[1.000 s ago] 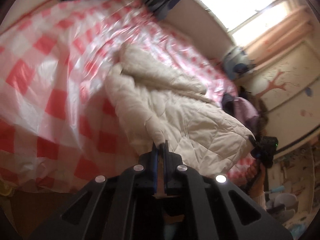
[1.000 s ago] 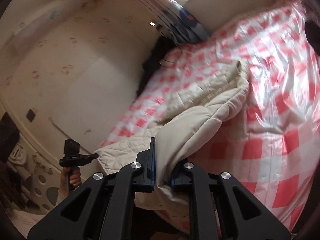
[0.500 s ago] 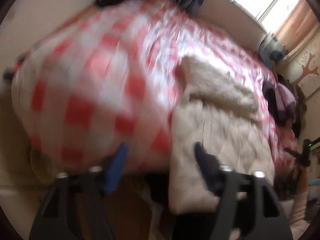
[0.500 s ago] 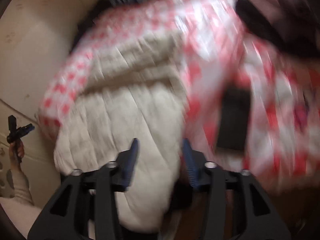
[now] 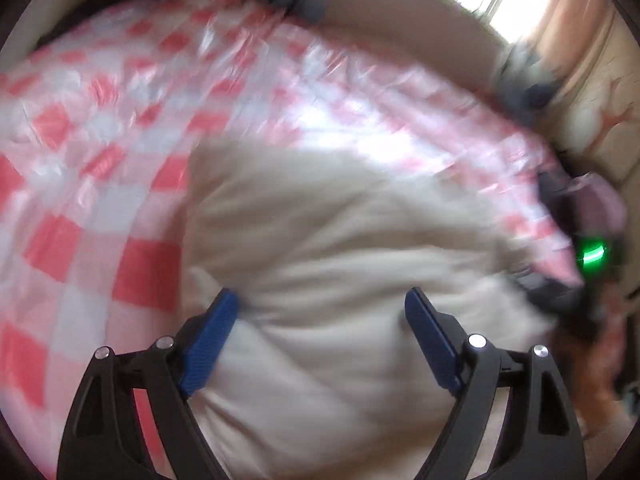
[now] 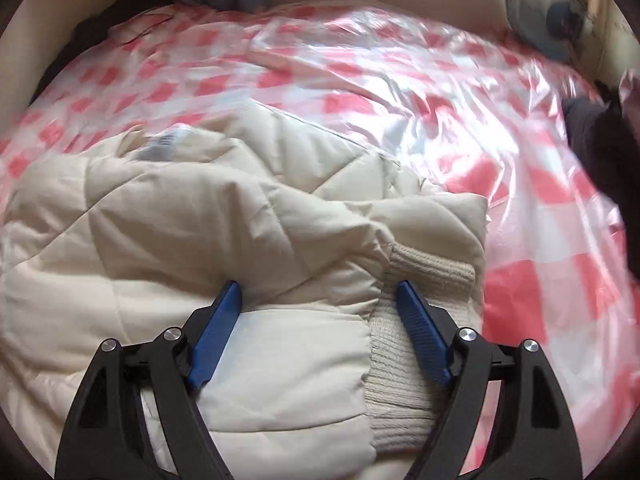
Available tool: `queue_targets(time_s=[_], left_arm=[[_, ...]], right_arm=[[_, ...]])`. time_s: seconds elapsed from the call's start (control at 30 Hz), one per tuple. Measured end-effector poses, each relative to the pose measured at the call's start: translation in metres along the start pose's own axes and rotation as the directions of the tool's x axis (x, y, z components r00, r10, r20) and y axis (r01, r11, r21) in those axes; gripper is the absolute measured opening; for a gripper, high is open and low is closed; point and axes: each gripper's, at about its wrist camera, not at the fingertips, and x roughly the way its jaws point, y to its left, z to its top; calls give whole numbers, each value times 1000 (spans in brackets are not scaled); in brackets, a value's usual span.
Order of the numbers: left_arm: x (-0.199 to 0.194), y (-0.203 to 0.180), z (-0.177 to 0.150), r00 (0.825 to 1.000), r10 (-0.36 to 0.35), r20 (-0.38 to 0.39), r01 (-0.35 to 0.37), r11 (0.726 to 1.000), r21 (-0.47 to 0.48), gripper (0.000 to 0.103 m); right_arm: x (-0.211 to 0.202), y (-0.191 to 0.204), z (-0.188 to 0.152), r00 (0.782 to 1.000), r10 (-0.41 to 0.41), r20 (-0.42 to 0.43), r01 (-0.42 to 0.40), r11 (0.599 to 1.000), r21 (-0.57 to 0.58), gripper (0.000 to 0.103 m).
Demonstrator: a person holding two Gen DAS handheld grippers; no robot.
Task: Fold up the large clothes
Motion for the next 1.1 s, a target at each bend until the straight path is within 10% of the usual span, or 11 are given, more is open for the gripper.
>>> queue_targets(time_s=[0.13,0.3,0.43,0.5,0.73,0.87,1.1], left_arm=[[-7,12,-11,999,-3,37,4,999,-40,83],[-34,12,-25,980,86,180,-83,996,-25,96],[-4,36,-31,995,39,91,-29,993,-114,97],[-8,44,-31,995,30,90,-16,989,-146,97],[-61,18,-57,978,158,133,-163,986,33,97],[-91,3,-87,968,225,111,-239,962,132,97],[-158,-23,-143,944,290,156,-325,898,296,97]], right_arm=[[-7,1,16,999,19,-29,-19,1000,15,79],[-76,7,25,972,44,229,-43,999,-10,87],[23,4,28,997,63,-42,-62,997,35,90],[37,6,20,998,51,-36,-52,999,-2,91],[-96,14,-22,985,143,97,-134,986,-97,91],[-53,15,-87,976,5,-216,-60,966,-252,92],[-146,-24,-110,945,277,-174,-291,955,-62,92]])
